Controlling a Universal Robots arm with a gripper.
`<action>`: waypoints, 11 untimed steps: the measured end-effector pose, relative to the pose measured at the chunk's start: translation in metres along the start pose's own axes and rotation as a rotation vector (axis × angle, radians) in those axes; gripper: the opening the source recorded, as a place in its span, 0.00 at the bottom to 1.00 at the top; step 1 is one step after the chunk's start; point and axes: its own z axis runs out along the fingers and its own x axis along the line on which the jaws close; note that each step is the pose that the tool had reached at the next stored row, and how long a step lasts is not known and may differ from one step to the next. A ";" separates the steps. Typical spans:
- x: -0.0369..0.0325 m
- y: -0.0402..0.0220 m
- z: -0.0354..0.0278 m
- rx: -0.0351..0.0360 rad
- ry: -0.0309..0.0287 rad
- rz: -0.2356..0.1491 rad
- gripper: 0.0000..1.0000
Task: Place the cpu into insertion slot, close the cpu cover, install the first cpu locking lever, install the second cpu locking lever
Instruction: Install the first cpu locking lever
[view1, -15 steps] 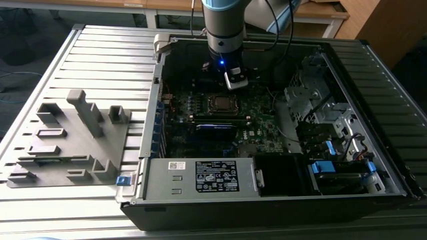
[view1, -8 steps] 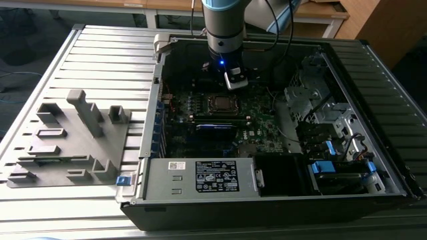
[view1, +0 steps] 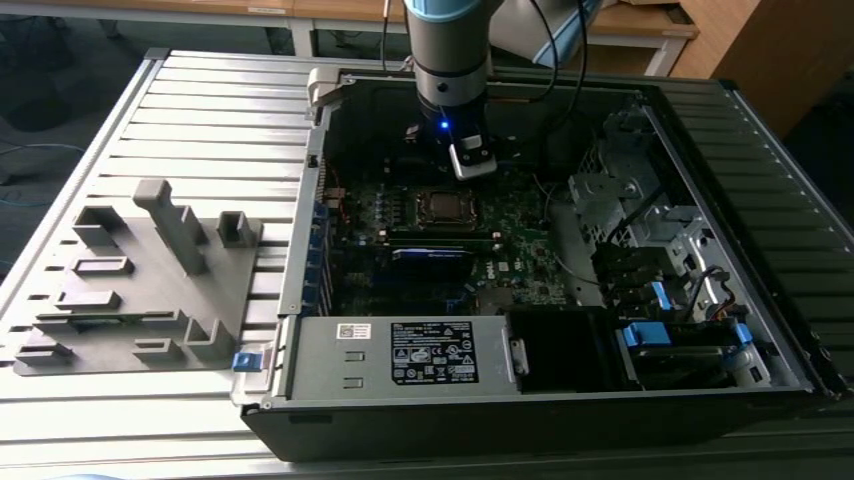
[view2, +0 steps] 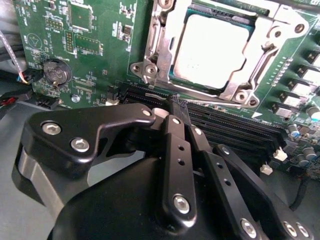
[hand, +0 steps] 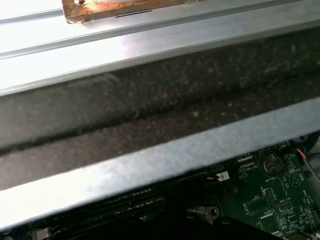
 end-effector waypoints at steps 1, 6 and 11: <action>-0.0002 0.0002 0.0001 0.0004 -0.0001 0.000 0.11; -0.0015 0.0033 0.0009 0.0034 -0.0017 0.003 0.11; -0.0015 0.0037 0.0013 0.0075 -0.0032 0.004 0.11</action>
